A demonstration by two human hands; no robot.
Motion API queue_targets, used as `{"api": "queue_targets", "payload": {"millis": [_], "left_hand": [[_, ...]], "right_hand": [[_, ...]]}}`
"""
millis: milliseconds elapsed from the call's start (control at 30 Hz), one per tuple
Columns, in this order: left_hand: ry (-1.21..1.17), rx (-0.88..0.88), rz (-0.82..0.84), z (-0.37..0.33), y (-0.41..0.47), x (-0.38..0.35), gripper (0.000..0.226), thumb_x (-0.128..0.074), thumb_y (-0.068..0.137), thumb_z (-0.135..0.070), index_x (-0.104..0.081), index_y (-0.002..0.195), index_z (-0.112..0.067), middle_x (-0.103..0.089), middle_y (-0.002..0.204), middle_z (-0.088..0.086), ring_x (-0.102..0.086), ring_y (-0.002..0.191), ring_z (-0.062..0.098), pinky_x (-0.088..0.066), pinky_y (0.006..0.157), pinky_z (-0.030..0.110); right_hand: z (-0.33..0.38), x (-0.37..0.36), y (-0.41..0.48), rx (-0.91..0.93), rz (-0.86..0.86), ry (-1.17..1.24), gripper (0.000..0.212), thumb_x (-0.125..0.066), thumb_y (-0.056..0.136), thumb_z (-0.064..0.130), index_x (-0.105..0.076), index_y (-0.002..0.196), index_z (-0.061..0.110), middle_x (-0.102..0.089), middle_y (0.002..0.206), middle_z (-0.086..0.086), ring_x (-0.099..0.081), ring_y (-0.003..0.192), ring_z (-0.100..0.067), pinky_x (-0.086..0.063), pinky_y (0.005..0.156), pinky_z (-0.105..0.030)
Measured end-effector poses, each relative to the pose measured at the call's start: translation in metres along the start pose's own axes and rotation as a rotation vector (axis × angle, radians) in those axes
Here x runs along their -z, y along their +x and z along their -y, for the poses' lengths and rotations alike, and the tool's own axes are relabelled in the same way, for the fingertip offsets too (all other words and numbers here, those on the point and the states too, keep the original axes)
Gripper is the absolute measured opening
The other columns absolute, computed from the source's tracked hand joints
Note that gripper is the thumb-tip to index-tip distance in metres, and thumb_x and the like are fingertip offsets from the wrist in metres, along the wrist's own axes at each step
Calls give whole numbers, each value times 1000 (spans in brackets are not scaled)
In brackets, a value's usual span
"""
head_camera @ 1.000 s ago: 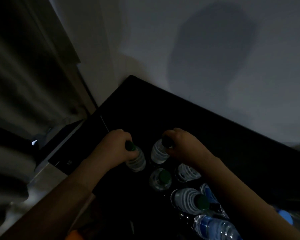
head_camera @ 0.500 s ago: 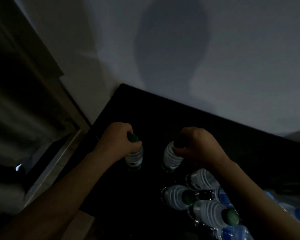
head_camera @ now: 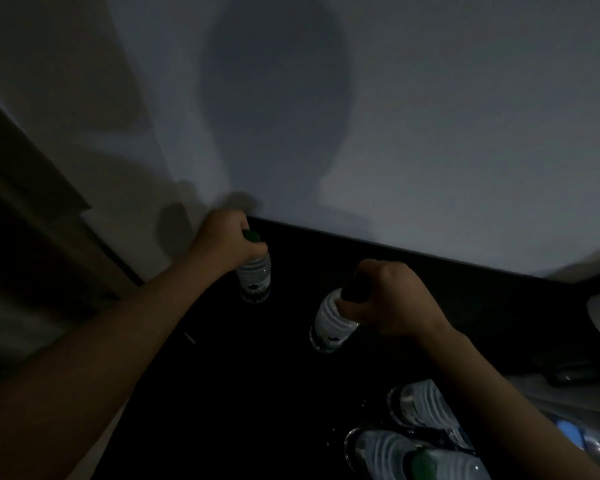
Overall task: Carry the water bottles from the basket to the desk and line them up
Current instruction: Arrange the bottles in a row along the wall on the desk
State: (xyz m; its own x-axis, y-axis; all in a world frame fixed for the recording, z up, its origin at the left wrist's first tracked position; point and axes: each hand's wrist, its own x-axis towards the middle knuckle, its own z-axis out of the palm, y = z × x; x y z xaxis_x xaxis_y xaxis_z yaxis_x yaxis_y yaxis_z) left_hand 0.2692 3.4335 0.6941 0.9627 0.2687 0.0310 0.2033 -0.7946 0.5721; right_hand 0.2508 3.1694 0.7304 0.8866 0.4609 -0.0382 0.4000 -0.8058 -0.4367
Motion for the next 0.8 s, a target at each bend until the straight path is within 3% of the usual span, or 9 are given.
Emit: {"api": "queue_targets", "payload": {"millis": [133,367,533,633,800], "left_hand": [[36,-19,19,4,42,-3,29,-80,60,-26,-66,71,-4,-65,73,14,-61,70,27,-45,61,31],[25,-25,63,6,102,-5,33,-81,59,-23,-62,67,3,-64,73,22,-60,65,30,-48,57,39],[24,-16,68,2,131,-9,34,-81,59,-24,-52,59,-6,-53,66,12,-48,58,21,-33,48,27],[22,-16,77,0,146,-10,33,-81,60,-25,-55,65,-4,-54,68,12,-51,62,22,-37,53,28],[19,-6,85,-2,165,-14,35,-82,60,-26,-56,65,-3,-54,68,11,-50,61,22,-38,53,29]], "right_hand": [[1,1,14,-18,-12,2,33,-73,70,42,-59,78,13,-62,76,-3,-59,69,-21,-48,61,-37],[-7,-2,40,-41,11,36,29,-72,70,43,-55,73,19,-57,70,6,-55,61,-12,-41,52,-25],[-11,-7,59,-27,20,25,29,-73,70,42,-55,73,19,-56,71,5,-53,61,-10,-37,50,-22],[-13,-10,68,-34,12,-8,32,-72,69,44,-57,76,16,-58,74,2,-55,64,-15,-39,53,-26],[-17,-14,76,-40,45,17,29,-73,71,45,-51,73,27,-54,73,10,-53,64,-8,-32,51,-17]]}}
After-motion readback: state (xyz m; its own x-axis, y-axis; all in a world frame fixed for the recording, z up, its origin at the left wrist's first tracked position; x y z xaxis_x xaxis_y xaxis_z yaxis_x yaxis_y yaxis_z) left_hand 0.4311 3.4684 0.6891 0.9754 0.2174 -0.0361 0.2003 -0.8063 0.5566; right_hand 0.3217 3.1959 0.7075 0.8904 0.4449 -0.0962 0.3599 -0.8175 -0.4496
